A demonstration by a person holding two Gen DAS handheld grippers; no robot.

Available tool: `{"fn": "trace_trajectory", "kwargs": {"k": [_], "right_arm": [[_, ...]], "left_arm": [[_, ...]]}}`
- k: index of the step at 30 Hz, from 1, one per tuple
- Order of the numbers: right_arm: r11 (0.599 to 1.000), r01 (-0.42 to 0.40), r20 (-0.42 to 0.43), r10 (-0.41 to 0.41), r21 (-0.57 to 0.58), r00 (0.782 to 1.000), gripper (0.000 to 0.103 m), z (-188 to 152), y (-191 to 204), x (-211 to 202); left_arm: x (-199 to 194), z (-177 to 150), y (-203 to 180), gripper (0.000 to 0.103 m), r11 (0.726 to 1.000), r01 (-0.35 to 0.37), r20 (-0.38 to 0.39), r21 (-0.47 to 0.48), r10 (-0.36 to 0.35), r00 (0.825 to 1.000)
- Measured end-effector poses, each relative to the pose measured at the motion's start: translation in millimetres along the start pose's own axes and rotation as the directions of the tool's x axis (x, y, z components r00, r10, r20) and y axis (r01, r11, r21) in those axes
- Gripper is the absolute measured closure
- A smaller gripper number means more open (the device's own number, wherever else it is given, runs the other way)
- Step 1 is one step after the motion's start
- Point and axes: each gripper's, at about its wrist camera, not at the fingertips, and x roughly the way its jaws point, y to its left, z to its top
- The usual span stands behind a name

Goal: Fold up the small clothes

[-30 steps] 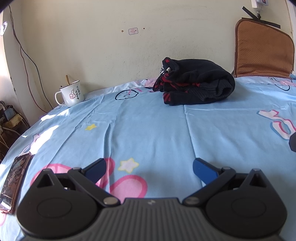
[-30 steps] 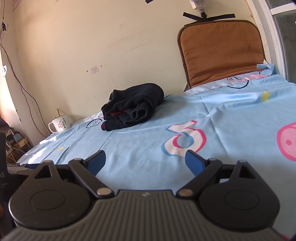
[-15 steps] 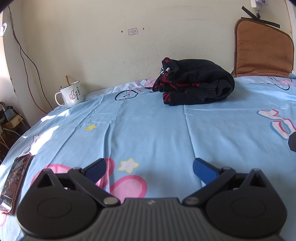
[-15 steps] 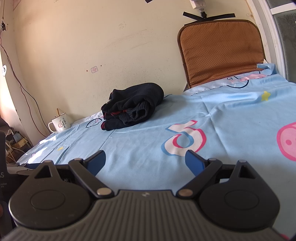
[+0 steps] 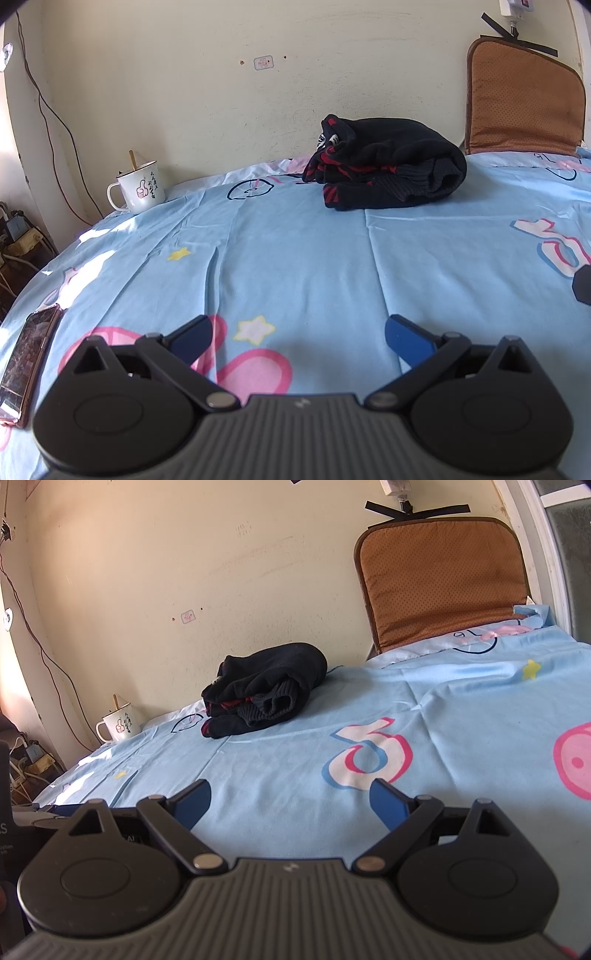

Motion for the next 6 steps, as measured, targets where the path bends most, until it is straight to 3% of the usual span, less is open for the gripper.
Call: {"fn": "trace_trajectory", "kwargs": {"k": [6], "right_arm": [[1.000,0.004,0.003,-0.004,0.001,1.000,0.009,-0.5,-0.5,0.1]], "left_arm": [[0.0,0.4,0.0,0.000,0.998,0.064,0.000,-0.004,-0.064,0.998]]}}
